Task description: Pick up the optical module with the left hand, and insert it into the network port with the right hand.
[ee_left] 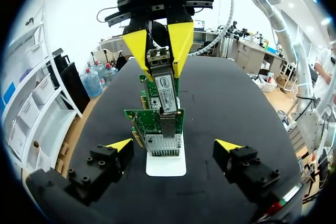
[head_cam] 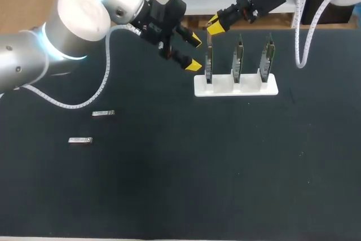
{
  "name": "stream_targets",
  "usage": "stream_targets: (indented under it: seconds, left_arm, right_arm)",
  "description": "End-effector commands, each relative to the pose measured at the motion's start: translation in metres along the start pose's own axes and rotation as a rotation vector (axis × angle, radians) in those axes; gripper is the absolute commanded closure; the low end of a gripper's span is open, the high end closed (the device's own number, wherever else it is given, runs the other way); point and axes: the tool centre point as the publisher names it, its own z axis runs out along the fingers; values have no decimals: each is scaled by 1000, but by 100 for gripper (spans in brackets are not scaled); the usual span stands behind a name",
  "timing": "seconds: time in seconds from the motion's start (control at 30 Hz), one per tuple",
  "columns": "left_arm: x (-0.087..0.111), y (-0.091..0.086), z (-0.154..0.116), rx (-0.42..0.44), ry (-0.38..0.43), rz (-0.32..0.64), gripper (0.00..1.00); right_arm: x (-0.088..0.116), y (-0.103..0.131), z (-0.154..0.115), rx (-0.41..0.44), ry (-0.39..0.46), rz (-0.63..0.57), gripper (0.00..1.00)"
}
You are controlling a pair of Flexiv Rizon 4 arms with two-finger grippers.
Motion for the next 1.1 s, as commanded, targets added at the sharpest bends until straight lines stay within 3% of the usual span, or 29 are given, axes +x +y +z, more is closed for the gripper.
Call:
stream_targets:
  seconds: [0.03, 0.8, 1.1]
  left_arm:
    - [-1, 1, 0, 2, 4, -1, 0]
    - [-1, 1, 0, 2, 4, -1, 0]
    - [-1, 1, 0, 2, 4, -1, 0]
  right_arm:
    - [2, 4, -1, 21, -1, 3, 100]
    - [7, -1, -1, 29, -7, 22, 100]
    - [-3, -1, -5, 47, -17, -2, 100]
